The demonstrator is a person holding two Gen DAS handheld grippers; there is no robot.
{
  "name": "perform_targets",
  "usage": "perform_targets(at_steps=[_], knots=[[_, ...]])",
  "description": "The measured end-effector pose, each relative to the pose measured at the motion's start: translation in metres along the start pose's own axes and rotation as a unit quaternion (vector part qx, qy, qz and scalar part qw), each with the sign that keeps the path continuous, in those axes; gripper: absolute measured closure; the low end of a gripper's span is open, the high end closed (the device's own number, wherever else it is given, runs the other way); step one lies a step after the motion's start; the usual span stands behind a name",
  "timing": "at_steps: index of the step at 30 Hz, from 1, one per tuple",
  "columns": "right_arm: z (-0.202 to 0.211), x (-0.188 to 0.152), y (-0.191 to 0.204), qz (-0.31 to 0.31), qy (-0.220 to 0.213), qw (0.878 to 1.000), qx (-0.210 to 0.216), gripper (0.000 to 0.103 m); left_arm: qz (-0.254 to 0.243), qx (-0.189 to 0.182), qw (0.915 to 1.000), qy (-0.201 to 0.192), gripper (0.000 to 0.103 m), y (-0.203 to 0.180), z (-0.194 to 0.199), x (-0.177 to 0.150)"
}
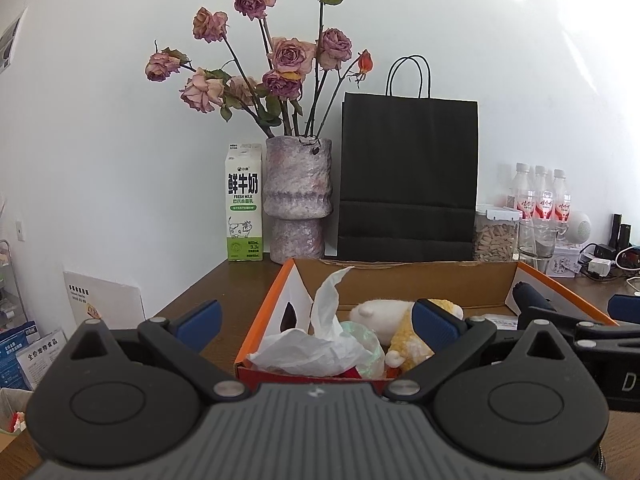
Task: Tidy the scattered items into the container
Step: 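Withdraw both tools from the box back over the table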
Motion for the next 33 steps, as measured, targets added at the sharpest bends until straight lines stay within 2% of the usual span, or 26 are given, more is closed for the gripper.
perform_targets(at_steps=[16,33], knots=[[0.023,-0.014,0.003,0.045,-0.032,0.998,0.002,0.000,-0.006,0.007,0.9999,-0.005,0.000,0.004,0.020,-0.012],[0.035,-0.038,-0.017,0.038,0.005,0.999,-0.009,0.000,-0.002,0.015,0.9996,0.024,0.000,0.010,0.039,-0.030]])
Point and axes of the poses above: each gripper's, at about its wrist camera, not at the fingertips, and z roughly against the way its jaws point, y to its left, x to its top, the point moved 6 cm from there along -z, roughly the way its jaws point, and after that the axes turned 15 degrees about -x, right-handed, at the moved point
